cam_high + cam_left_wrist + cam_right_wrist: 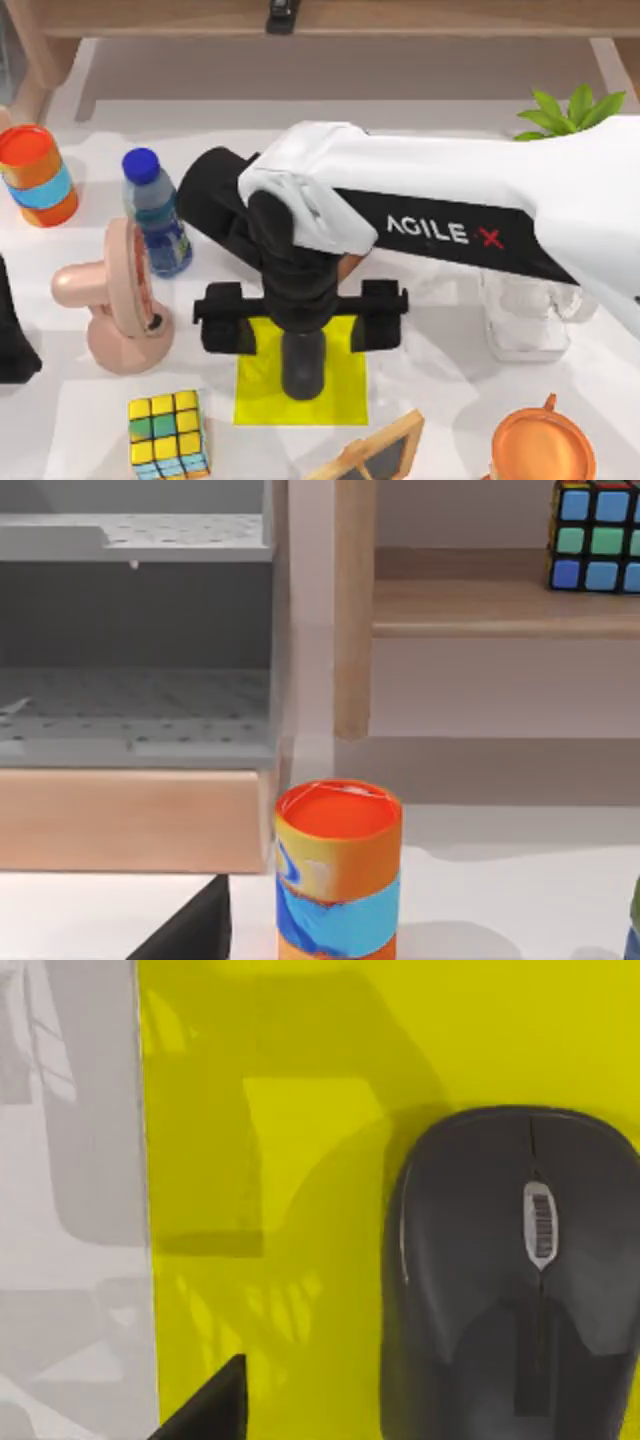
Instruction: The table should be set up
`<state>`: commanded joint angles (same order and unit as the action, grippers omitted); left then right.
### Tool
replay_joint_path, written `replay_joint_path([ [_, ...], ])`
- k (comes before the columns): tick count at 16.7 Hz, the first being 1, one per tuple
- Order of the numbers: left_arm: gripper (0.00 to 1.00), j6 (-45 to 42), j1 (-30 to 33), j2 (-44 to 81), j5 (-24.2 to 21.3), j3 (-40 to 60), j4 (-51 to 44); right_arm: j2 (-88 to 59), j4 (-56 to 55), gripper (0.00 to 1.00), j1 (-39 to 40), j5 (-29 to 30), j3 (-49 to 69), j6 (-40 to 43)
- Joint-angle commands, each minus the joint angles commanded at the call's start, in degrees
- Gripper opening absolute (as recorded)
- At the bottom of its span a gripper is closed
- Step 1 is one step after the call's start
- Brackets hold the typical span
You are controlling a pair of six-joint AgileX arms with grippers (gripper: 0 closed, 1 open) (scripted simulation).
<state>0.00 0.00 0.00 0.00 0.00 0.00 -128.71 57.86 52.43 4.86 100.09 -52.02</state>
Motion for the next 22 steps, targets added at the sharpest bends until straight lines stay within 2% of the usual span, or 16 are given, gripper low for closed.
replay_joint_path([
  [6, 1.00, 0.0, 0.0, 0.0, 0.0, 0.0, 0.0, 1.1, -1.3, 1.00, -1.2, -0.4, -0.6, -0.3],
  [10, 1.00, 0.0, 0.0, 0.0, 0.0, 0.0, 0.0, 7.6, -10.4, 1.00, -8.5, -3.0, -4.7, -2.1],
  [15, 1.00, 0.0, 0.0, 0.0, 0.0, 0.0, 0.0, 19.7, -31.5, 1.00, -24.9, -9.2, -14.0, -6.4],
  [22, 1.00, 0.0, 0.0, 0.0, 0.0, 0.0, 0.0, 33.5, -71.2, 1.00, -55.2, -20.8, -33.8, -15.2],
])
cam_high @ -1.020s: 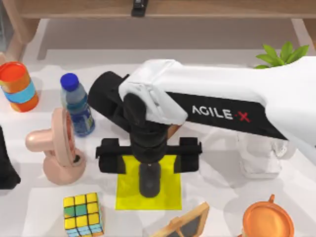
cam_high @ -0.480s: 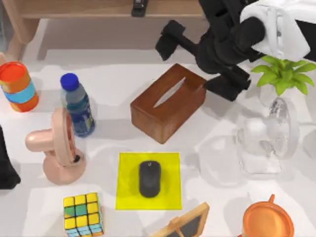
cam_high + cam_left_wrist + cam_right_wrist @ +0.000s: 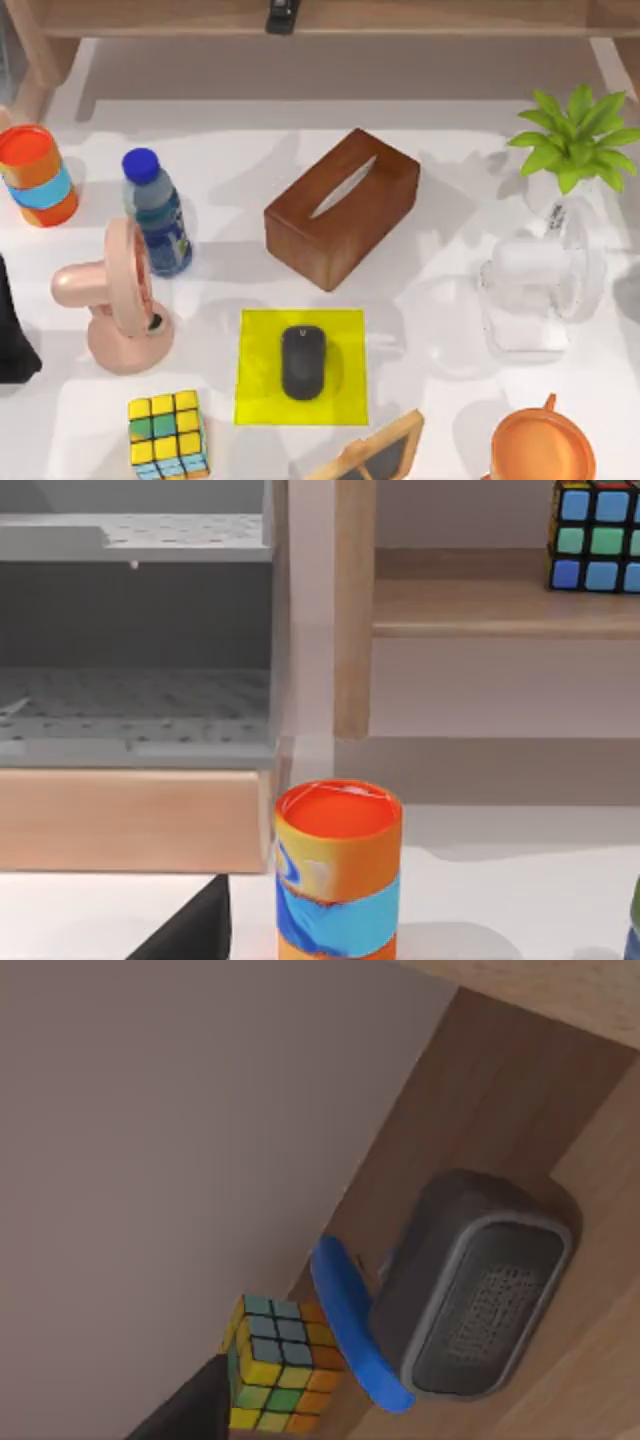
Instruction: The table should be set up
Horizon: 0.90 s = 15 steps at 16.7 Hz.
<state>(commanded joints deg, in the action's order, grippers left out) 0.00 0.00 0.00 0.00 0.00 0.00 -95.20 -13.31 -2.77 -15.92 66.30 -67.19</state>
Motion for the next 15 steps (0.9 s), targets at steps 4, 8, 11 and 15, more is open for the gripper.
replay_joint_path([
  [4, 1.00, 0.0, 0.0, 0.0, 0.0, 0.0, 0.0, 2.7, -23.6, 1.00, -17.8, -6.7, -12.8, -5.9],
  [8, 1.00, 0.0, 0.0, 0.0, 0.0, 0.0, 0.0, 1.0, -45.1, 1.00, -32.8, -12.8, -24.8, -11.9],
  [11, 1.00, 0.0, 0.0, 0.0, 0.0, 0.0, 0.0, -2.9, -58.3, 1.00, -40.3, -17.0, -32.2, -16.2],
  [15, 1.00, 0.0, 0.0, 0.0, 0.0, 0.0, 0.0, -10.8, -70.7, 1.00, -43.6, -21.9, -39.1, -20.9],
])
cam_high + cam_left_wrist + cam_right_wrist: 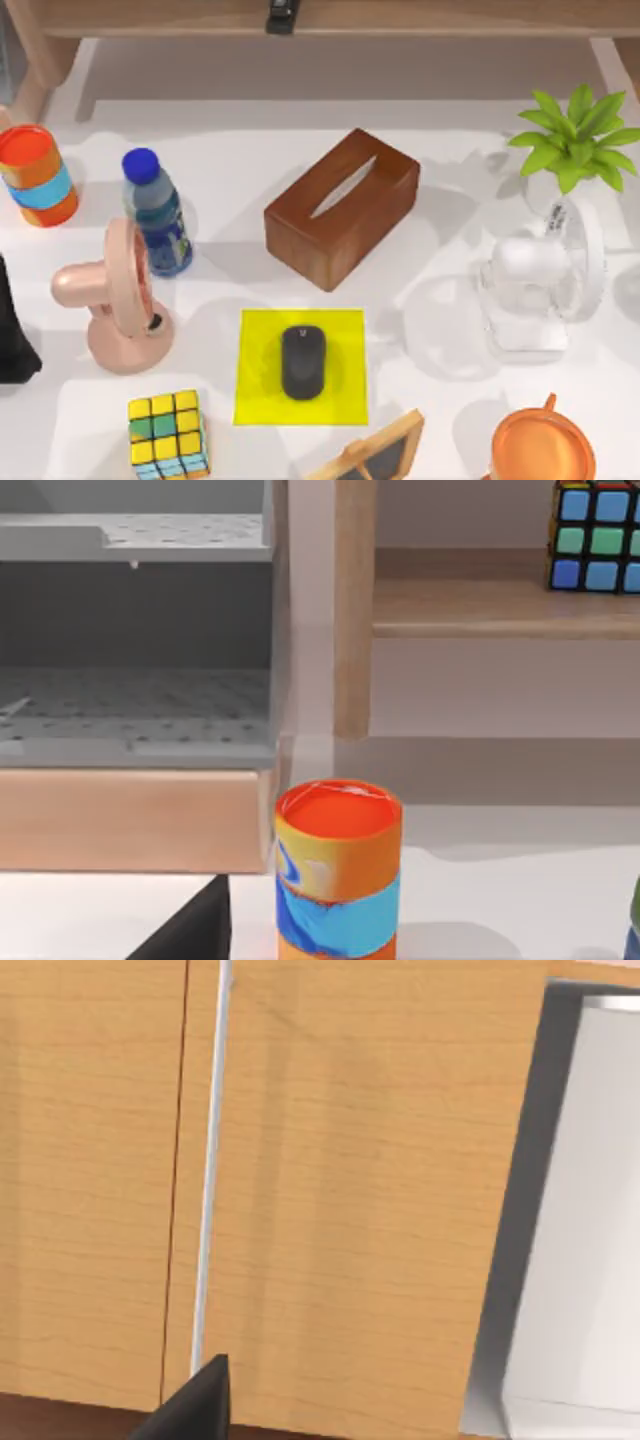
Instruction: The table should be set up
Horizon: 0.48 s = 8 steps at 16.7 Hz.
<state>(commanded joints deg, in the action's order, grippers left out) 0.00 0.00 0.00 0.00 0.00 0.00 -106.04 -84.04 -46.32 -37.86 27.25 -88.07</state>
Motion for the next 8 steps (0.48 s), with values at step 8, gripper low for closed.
replay_joint_path([
  [8, 1.00, 0.0, 0.0, 0.0, 0.0, 0.0, 0.0, -8.2, -6.3, 1.00, 3.0, -3.6, -2.6, -3.1],
])
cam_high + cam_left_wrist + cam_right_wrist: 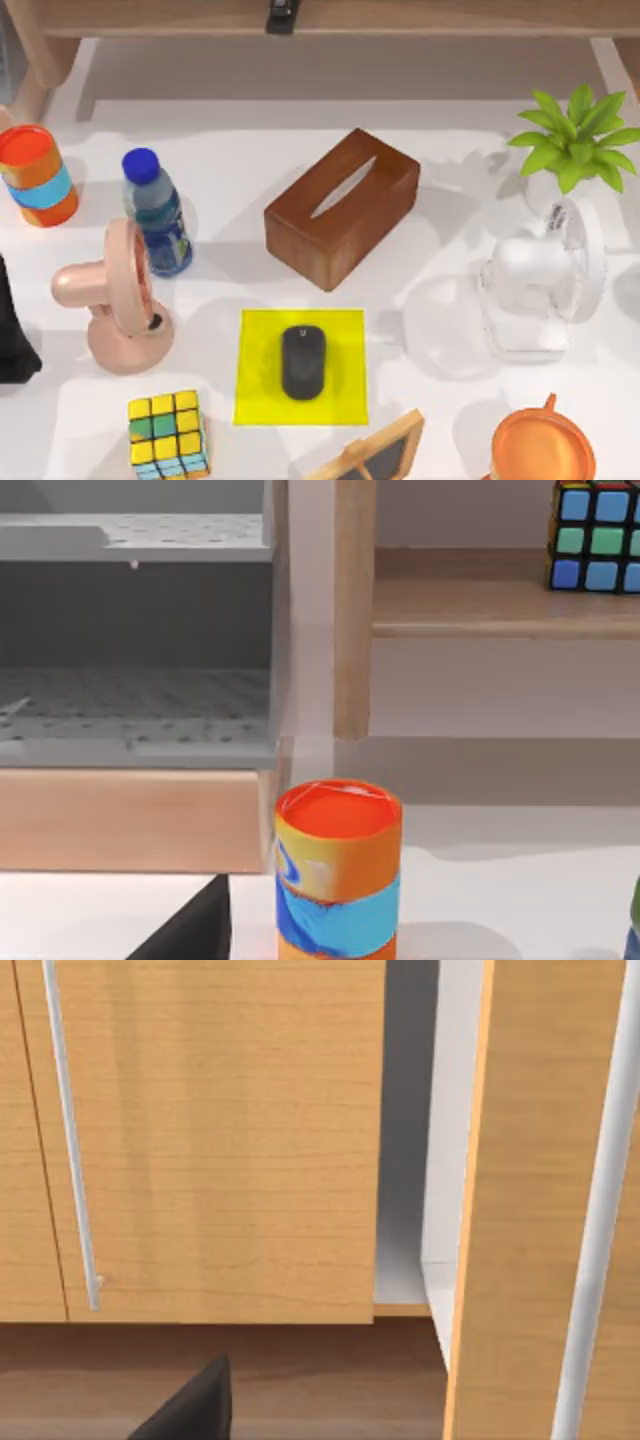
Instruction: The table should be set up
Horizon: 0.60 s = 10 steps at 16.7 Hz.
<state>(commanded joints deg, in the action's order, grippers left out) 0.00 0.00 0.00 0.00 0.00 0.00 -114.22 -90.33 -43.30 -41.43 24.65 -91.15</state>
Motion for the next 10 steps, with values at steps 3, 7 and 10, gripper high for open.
replay_joint_path([
  [3, 1.00, 0.0, 0.0, 0.0, 0.0, 0.0, 0.0, 0.0, 0.3, 1.00, 0.0, 0.2, 0.3, 0.0],
  [7, 1.00, 0.0, 0.0, 0.0, 0.0, 0.0, 0.0, -1.4, 2.4, 1.00, 2.8, 2.8, 3.7, 0.1],
  [10, 1.00, 0.0, 0.0, 0.0, 0.0, 0.0, 0.0, -1.7, 2.9, 1.00, 3.4, 3.4, 4.5, 0.1],
])
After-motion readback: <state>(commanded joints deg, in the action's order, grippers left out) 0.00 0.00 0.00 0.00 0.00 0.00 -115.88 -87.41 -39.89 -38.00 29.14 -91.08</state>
